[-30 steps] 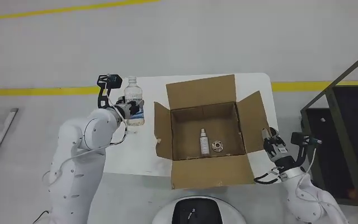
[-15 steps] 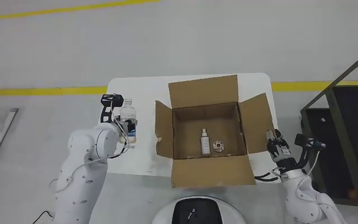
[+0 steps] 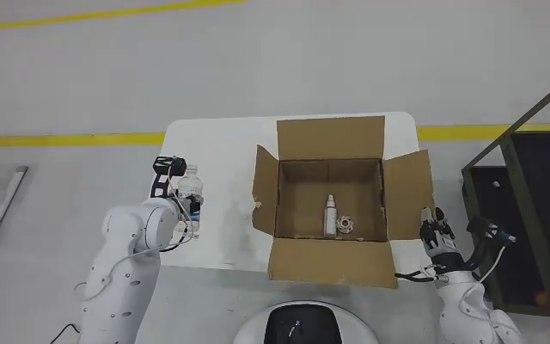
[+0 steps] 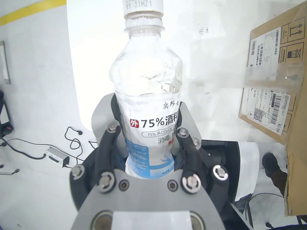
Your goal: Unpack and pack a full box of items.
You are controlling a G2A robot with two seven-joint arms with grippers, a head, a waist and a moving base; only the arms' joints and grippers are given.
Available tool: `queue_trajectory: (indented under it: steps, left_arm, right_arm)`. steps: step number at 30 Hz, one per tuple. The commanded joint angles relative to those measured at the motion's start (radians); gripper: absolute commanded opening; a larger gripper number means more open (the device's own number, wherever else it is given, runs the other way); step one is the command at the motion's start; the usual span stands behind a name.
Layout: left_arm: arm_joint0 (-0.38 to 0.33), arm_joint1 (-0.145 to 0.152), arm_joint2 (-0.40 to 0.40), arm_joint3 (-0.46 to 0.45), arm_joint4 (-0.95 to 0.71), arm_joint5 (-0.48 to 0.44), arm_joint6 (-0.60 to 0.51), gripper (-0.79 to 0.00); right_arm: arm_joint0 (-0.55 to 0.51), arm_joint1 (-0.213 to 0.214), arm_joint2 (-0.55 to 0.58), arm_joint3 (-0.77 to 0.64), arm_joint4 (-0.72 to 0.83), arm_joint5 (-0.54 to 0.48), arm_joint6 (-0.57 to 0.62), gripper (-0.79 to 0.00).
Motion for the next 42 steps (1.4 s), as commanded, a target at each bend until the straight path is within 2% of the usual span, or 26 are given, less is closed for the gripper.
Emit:
queue_trajectory:
  steps: [1, 5, 10, 17, 21, 27, 42]
  left_arm:
    - [0.000, 0.000, 0.000, 0.000, 0.000, 0.000, 0.000, -0.785]
    - [0.000, 0.000, 0.000, 0.000, 0.000, 0.000, 0.000, -0.785]
    - [0.035, 0.003, 0.030, 0.033, 0.021, -0.071, 0.055, -0.785]
    - [0.067, 0.006, 0.069, 0.119, 0.060, -0.147, 0.124, -0.785]
    - [0.082, 0.006, 0.100, 0.182, 0.101, -0.160, 0.206, -0.785]
    - [0.074, 0.000, 0.131, 0.295, 0.119, -0.139, 0.313, -0.785]
    - [-0.047, -0.033, 0.227, 0.585, 0.110, -0.019, 0.397, -0.785]
  right_arm:
    - [-0.001, -0.001, 0.004, 0.002, 0.004, -0.010, 0.002, -0.785]
    - [-0.004, -0.004, 0.013, 0.002, 0.018, -0.038, 0.004, -0.785]
    - [-0.014, -0.006, 0.031, 0.000, 0.025, -0.073, 0.011, -0.785]
    - [-0.029, -0.011, 0.057, -0.005, 0.040, -0.093, 0.021, -0.785]
    - [-0.033, -0.013, 0.063, -0.008, 0.038, -0.105, 0.029, -0.785]
    - [-0.042, -0.017, 0.066, -0.011, 0.043, -0.127, 0.033, -0.785]
    - [-0.050, -0.028, 0.068, -0.010, 0.048, -0.139, 0.040, -0.785]
